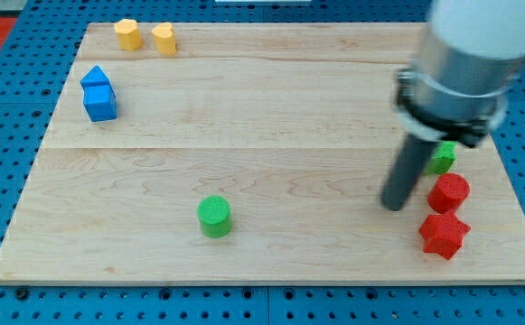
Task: Place the green circle above the green star
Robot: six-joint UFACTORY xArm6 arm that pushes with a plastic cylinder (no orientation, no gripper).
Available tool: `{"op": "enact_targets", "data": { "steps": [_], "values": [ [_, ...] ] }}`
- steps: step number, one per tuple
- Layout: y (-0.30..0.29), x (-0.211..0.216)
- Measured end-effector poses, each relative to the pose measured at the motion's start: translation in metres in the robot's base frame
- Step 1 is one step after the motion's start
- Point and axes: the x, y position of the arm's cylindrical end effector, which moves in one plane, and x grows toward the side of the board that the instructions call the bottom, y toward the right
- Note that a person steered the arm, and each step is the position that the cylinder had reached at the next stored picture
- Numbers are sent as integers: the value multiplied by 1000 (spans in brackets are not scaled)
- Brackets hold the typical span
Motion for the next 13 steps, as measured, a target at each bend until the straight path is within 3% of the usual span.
{"op": "enact_targets", "data": {
  "steps": [1,2,3,4,7,8,10,11,13],
  "values": [
    [-56,17],
    [-60,75],
    [-133,91],
    [-197,77],
    [-175,-46],
    [-156,-47],
    [-170,6],
    [-154,-20],
    [-63,-83]
  ]
}}
